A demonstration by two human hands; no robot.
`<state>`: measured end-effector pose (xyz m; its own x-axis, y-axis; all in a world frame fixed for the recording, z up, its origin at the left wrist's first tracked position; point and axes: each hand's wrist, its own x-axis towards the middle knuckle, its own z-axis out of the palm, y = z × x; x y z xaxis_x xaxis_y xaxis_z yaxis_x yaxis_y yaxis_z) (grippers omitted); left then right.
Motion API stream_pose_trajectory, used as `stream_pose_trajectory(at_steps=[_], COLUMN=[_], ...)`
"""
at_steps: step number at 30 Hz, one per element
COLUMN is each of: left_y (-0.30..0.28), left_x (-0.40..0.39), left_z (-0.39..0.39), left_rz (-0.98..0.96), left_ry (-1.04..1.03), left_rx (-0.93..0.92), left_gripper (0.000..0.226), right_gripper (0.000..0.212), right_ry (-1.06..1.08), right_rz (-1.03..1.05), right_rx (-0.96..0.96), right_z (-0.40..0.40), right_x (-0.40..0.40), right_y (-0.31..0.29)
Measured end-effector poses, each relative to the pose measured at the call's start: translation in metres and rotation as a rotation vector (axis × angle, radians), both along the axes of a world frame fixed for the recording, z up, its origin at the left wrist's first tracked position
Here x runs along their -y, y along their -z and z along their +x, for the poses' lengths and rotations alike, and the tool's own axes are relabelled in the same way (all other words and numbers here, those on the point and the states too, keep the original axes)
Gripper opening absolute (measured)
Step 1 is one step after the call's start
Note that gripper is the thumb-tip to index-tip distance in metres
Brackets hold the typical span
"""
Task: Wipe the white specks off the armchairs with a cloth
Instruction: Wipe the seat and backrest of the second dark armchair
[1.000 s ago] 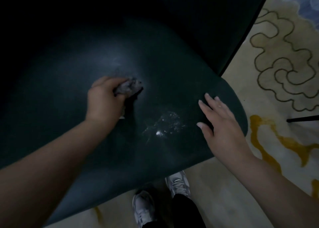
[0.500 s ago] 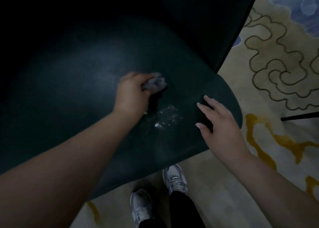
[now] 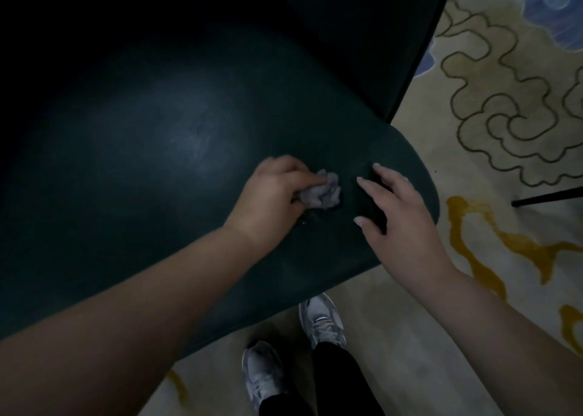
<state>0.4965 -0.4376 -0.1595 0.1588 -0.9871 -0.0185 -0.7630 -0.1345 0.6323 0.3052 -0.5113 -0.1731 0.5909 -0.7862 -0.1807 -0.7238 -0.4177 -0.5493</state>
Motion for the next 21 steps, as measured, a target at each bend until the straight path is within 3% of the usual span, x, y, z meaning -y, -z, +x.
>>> stream_pose_trajectory(at_steps=[3,7,9,14,16,21], left_y=[-0.004,0.001,0.004,0.000,-0.002,0.001], left_x=[-0.027,-0.017,0.002,-0.018,-0.038,-0.020], left_z=[0.022,0.052,0.038,-0.006,0.011,0.033], left_rz=[0.053,0.034,-0.002,0.012,0.045,0.015], left_ry=[0.104,-0.316,-0.363,0.044,0.092,-0.376], left_rx=[0.076,0.055,0.033,0.026,0.068,-0.007], left_gripper=[0.041,0.035,0.034,0.036,0.040,0.037], right_gripper=[0.061,0.061,0.061,0.061,0.061,0.062], right_ry=[-0.021,-0.018,-0.016,-0.024,-0.025,-0.011], right_rz=[-0.003,-0.014,-0.013,-0.022,-0.024,-0.035], right_rx=[-0.011,-0.003,0.003,0.007,0.002,0.004], right_z=[-0.002,-0.003,-0.002,-0.003,-0.002,-0.002], right_x=[-0.002,-0.003,-0.003,-0.002,-0.002,-0.003], right_y=[0.000,0.001,0.001,0.004,0.004,0.007])
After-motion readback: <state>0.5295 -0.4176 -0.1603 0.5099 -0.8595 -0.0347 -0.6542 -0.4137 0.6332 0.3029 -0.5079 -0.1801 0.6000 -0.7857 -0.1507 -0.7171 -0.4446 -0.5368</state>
